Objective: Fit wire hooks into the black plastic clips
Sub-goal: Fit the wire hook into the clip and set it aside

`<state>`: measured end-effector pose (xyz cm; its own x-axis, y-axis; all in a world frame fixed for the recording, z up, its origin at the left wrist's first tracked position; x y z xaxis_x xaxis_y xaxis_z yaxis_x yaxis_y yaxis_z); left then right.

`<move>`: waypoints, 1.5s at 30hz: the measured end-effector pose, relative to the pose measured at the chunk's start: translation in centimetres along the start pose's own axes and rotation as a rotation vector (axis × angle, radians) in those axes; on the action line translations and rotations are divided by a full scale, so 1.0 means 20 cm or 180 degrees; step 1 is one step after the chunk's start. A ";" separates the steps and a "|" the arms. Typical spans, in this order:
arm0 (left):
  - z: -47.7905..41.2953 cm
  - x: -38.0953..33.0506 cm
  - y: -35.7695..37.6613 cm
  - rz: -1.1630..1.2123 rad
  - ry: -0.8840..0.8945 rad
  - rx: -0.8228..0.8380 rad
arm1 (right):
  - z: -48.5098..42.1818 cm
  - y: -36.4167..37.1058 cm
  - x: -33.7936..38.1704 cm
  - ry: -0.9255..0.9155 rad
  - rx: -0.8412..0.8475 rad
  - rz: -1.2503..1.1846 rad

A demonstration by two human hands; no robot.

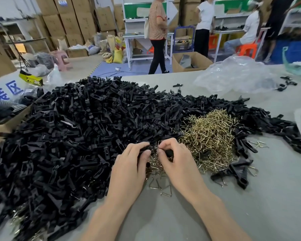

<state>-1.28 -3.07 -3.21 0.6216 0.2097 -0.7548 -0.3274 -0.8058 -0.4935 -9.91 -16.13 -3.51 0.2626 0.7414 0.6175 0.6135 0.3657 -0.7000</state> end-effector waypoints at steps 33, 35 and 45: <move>0.03 -0.12 0.00 0.0747 0.0204 -0.0229 | -0.01 -0.08 0.09 0.0469 0.0328 -0.2801; 0.03 -0.11 -0.01 0.0258 0.0271 -0.0182 | -0.03 -0.09 0.07 0.0736 0.0199 -0.3121; 0.00 -0.03 0.00 -0.1460 0.0097 0.0142 | -0.05 -0.14 0.03 0.1220 -0.0006 -0.3487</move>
<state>-1.67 -3.22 -2.83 0.7299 0.5220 -0.4413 -0.0435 -0.6088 -0.7921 -10.74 -17.18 -0.79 -0.2016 -0.1907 0.9607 0.6529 0.7050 0.2769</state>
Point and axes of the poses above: each hand's wrist, its own z-axis away from the middle knuckle, its own y-axis out of the palm, x = y × z, the point moved 2 cm from there along -z, towards the middle knuckle, and after that the axes turned 12 degrees about z, right-handed, at the moved point
